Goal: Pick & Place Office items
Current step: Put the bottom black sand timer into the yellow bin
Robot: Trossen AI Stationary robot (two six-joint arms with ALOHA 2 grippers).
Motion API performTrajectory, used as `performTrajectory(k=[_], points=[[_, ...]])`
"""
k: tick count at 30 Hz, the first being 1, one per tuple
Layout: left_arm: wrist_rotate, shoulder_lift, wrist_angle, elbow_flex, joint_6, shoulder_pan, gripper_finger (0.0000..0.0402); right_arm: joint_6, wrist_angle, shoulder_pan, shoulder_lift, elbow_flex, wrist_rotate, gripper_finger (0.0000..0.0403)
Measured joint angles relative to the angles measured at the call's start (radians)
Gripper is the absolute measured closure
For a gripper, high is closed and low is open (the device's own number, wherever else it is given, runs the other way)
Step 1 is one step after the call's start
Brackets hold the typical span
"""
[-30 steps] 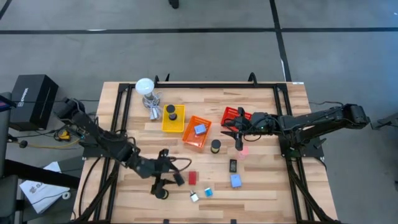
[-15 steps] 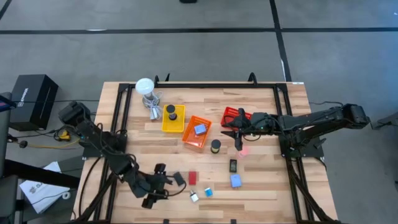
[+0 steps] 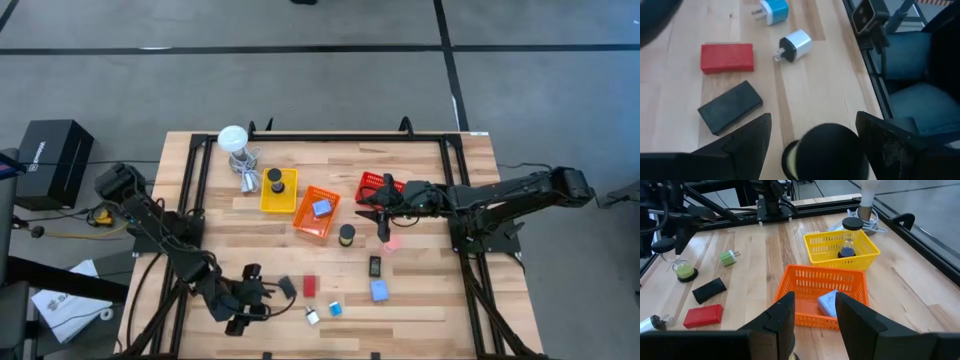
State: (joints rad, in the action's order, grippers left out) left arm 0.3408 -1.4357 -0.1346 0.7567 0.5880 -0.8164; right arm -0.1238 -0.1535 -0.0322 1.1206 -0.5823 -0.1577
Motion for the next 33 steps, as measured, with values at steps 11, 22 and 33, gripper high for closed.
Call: performTrajectory(k=[11, 22, 33], points=[[0.0, 0.0, -0.006, -0.003, -0.03, -0.024, 0.0116, 0.0, 0.0, 0.0, 0.0, 0.0, 0.0, 0.0269], [-0.002, 0.0, 0.024, -0.074, -0.029, -0.025, 0.012, 0.0, -0.002, 0.0, 0.0, 0.0, 0.0, 0.0269], [0.012, 0.0, 0.039, -0.074, -0.029, -0.023, 0.0144, 0.0, -0.006, 0.0, 0.0, 0.0, 0.0, 0.0269]])
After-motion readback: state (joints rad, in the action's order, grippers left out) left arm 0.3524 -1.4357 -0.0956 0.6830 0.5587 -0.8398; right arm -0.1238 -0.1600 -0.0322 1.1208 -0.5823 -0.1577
